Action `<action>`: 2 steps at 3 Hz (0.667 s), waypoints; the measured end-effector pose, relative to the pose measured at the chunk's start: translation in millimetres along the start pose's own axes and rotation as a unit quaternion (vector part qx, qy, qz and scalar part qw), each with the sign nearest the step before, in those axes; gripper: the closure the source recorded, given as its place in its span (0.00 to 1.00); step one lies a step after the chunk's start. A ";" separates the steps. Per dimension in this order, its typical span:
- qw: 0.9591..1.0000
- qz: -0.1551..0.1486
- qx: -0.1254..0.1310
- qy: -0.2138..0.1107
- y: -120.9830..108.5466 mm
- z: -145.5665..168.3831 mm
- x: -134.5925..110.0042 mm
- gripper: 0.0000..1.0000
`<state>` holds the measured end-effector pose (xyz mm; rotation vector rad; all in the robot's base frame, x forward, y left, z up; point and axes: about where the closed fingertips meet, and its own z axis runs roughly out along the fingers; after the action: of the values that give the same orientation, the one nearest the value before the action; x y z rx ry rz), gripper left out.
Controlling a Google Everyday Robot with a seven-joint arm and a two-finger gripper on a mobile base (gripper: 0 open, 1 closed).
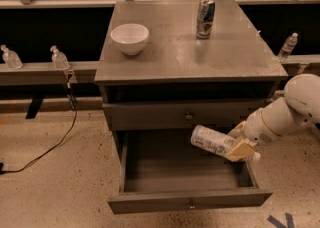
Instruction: Place blue plastic bottle into middle drawer
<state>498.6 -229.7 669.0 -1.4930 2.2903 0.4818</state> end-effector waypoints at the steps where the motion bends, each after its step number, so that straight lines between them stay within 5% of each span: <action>1: 0.999 -0.041 0.003 -0.036 -24.4 22.3 46.4 1.00; 2: 0.992 -0.060 -0.013 -0.107 -47.7 57.4 79.5 1.00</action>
Offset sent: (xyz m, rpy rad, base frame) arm 0.0345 -0.0834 -0.1507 0.3614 -0.1746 0.1405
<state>519.3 -284.3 576.9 -1.5017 2.0265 0.6078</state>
